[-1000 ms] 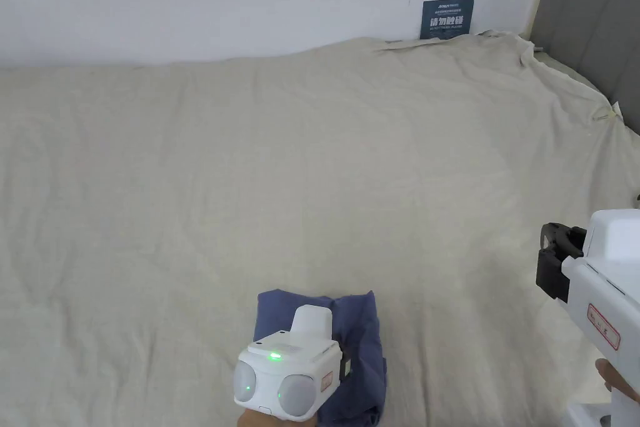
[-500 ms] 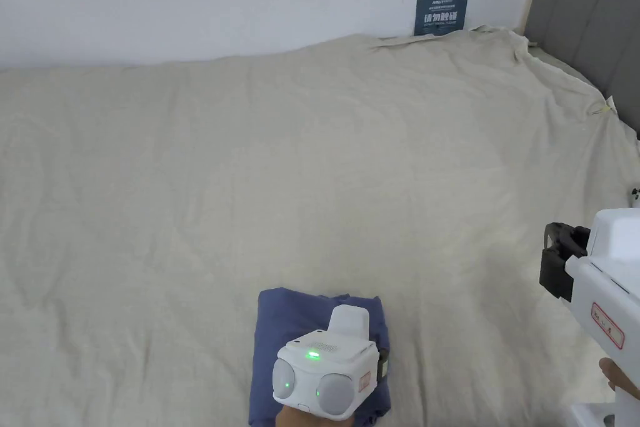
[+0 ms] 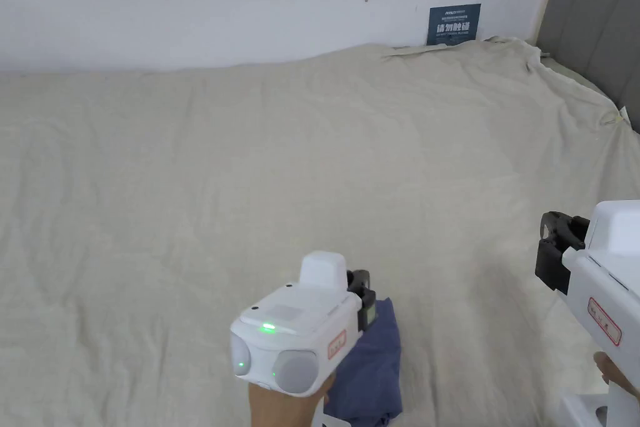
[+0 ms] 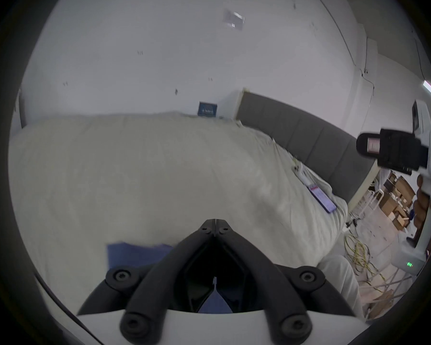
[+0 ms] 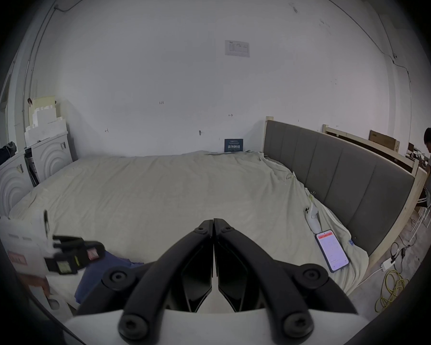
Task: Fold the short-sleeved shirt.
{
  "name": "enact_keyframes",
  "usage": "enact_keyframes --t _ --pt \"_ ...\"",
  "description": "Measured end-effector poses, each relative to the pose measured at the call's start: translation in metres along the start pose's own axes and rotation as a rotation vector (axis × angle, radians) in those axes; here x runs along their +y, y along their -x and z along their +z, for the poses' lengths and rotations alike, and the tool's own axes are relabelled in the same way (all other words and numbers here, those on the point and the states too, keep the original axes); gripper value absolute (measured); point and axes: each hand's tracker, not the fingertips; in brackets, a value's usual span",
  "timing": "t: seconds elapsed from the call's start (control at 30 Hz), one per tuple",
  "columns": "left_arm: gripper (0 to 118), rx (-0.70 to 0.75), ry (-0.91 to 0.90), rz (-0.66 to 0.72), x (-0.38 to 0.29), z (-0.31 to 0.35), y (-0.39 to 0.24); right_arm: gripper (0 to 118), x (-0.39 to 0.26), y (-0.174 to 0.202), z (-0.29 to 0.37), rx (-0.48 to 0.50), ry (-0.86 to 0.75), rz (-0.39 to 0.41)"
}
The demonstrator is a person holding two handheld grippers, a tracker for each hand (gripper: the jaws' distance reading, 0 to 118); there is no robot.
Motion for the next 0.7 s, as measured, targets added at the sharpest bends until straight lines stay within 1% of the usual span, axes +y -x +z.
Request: enact_keyframes --t 0.17,0.37,0.7 --pt "0 0.070 -0.109 -0.004 0.026 0.030 0.028 0 0.008 0.014 0.003 0.013 -0.043 0.002" --pt "0 0.195 -0.232 -0.034 0.044 0.061 0.061 0 0.015 0.030 0.004 0.031 -0.099 0.011" --pt "0 0.386 -0.415 -0.121 0.044 0.106 0.096 0 0.011 0.053 -0.001 0.036 -0.201 0.017"
